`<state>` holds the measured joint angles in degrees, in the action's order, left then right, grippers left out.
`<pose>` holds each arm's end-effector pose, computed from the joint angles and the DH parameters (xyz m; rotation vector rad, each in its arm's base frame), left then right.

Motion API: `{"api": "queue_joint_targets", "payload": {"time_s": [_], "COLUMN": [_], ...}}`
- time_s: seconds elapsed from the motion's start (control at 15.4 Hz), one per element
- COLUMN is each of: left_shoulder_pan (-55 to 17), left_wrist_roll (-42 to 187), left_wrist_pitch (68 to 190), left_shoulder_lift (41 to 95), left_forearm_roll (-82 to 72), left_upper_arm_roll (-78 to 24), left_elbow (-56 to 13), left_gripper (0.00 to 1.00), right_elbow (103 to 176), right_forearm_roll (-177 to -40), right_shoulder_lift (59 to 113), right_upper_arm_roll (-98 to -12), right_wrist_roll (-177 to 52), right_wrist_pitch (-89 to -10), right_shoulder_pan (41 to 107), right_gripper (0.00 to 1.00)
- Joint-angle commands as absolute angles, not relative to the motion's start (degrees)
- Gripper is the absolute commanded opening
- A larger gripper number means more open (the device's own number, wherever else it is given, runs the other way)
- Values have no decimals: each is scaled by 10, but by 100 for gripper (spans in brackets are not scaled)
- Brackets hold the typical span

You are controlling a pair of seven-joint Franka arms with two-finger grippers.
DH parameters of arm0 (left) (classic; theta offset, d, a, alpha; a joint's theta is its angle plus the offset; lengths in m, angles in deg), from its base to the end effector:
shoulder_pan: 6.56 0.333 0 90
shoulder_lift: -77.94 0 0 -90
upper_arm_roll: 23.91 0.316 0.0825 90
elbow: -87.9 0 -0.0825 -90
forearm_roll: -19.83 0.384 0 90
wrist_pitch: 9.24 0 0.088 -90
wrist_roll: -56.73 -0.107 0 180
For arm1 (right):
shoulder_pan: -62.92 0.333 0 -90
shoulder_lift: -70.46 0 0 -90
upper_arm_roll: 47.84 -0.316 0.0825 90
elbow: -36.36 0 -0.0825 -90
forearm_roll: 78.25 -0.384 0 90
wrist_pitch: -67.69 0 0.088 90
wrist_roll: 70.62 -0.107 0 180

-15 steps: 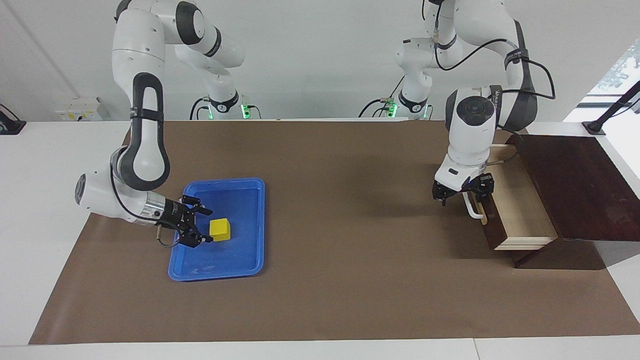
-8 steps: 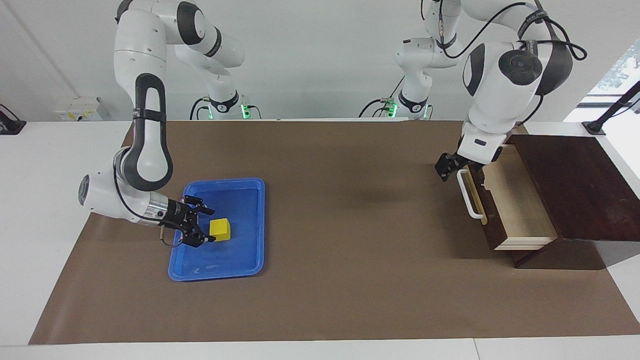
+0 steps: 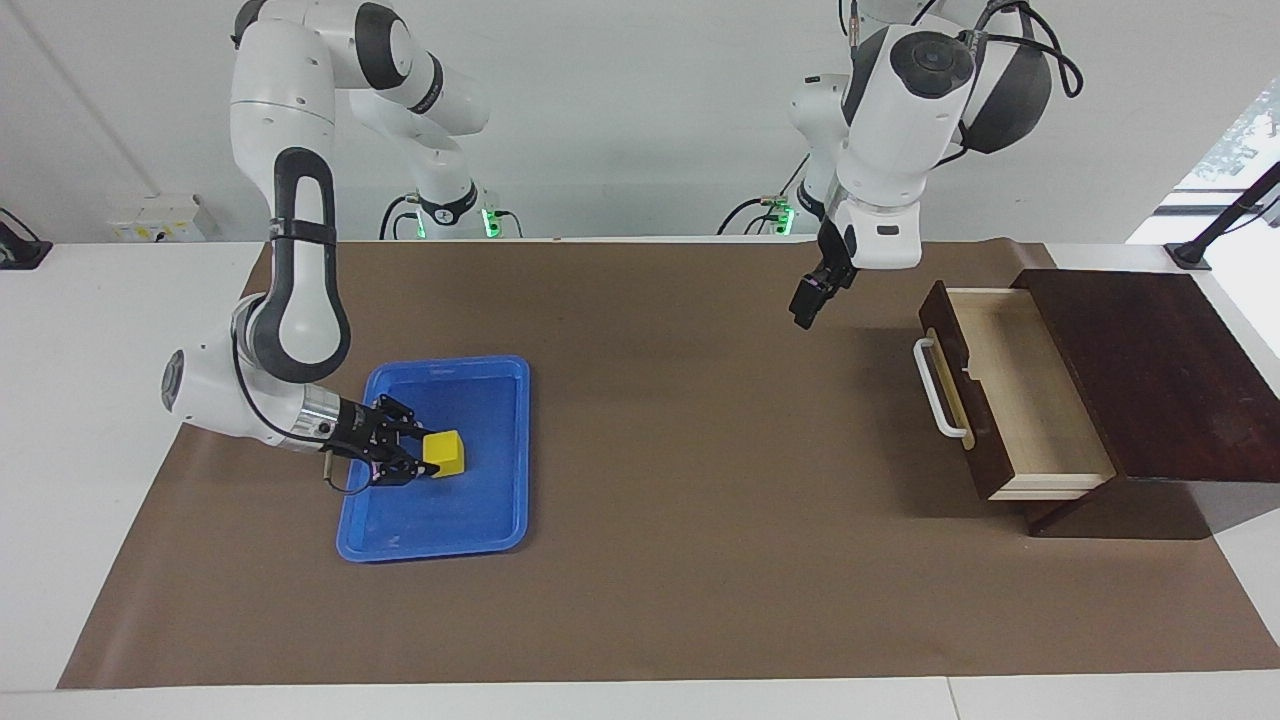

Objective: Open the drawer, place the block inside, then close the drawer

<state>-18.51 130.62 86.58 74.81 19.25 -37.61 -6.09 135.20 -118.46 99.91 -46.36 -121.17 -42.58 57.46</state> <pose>0.5203 -0.2473 0.5702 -2.8649 -1.2850 0.0490 0.6413 -0.0312 0.2779 -2.0334 1.6441 0.6783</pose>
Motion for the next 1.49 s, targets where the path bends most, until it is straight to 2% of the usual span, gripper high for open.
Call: {"api": "queue_joint_targets", "payload": {"time_s": [0.0,0.26,0.46,0.58,0.78,0.84,1.04,1.43], "left_shoulder_pan": [-226,-214,-221,-230,-256,-260,-309,-341], "left_wrist_roll": [1456,1519,1579,1668,1733,1755,1857,1890], "left_wrist_pitch": [850,894,907,922,926,923,922,950], "left_shoulder_lift": [762,752,703,642,582,569,479,477], "left_forearm_roll": [185,166,170,189,201,203,226,214], "left_upper_arm_roll": [-369,-367,-365,-365,-362,-361,-342,-338], "left_elbow": [-55,-70,-59,-5,56,73,165,164], "left_gripper": [100,100,100,100,100,100,100,100], "right_elbow": [1354,1318,1275,1270,1260,1260,1261,1264], "right_forearm_roll": [-1199,-1196,-1195,-1196,-1198,-1197,-1196,-1197], "right_shoulder_lift": [999,989,979,951,935,933,927,926], "right_upper_arm_roll": [-464,-469,-470,-469,-469,-469,-469,-470], "right_wrist_roll": [-1202,-1239,-1318,-1377,-1452,-1470,-1529,-1572], "right_wrist_pitch": [-437,-405,-366,-369,-378,-389,-436,-456], "right_shoulder_pan": [576,580,609,649,711,734,792,830], "right_gripper": [0,0,0,0,0,0,0,0]}}
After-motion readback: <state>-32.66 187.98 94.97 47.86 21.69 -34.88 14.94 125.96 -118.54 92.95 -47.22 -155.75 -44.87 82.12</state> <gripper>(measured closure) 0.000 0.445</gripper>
